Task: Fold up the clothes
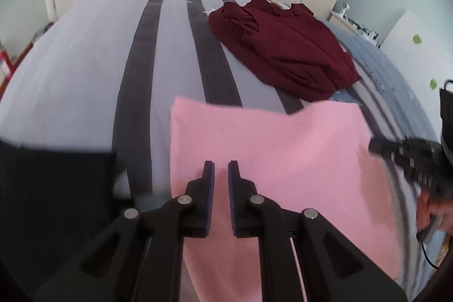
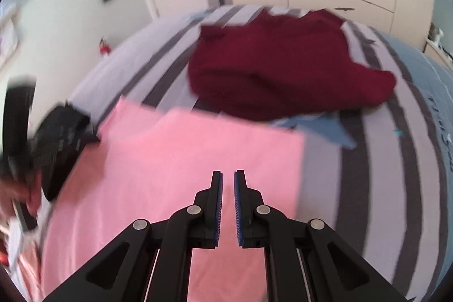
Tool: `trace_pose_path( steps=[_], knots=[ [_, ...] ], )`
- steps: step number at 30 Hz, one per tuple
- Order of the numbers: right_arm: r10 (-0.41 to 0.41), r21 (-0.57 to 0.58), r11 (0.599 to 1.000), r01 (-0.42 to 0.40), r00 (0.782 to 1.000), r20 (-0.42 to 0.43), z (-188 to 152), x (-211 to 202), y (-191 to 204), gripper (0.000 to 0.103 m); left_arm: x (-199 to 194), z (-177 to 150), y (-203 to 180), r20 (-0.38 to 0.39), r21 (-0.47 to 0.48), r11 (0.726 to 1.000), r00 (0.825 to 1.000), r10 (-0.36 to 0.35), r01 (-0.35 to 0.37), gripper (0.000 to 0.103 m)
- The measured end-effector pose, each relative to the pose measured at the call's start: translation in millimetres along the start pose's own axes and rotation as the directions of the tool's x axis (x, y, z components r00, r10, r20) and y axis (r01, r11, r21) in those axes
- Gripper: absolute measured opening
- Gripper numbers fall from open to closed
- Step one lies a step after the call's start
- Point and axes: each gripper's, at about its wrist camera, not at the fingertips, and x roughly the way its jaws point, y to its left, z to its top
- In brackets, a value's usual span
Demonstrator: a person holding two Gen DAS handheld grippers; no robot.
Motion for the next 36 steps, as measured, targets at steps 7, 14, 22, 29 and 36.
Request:
trace_pose_path(
  steps=[7,14,22,29,36],
  knots=[
    [-0.058,0.078,0.995,0.061,0.998,-0.036,-3.8,41.8,-9.7,0.002,52.0,33.8,12.2,-0.057,0.057,0.989,0.989,0.140,-0.136,0.003],
    [-0.148,0.164,0.974,0.154,0.988,-0.045,21.0,53.3,-52.1,0.002,39.5,47.3,42.2,-0.023,-0.100,0.972,0.977,0.213,-0.214,0.003],
    [-0.157,0.223,0.964,0.146,0.987,0.032,39.8,25.8,-66.3,0.008,15.4,49.9,2.1,0.072,0.031,0.997,0.995,0.067,-0.069,0.013],
    [-0.113,0.105,0.988,0.112,0.994,0.005,8.0,26.9,-28.7,0.007,47.1,39.4,-4.2,-0.020,0.102,0.991,0.996,0.091,-0.089,0.013],
    [-0.181,0.188,0.966,0.180,0.983,-0.015,18.7,49.0,-59.4,0.002,42.9,45.9,32.6,0.015,0.022,0.983,0.983,0.181,-0.181,0.013]
  ],
)
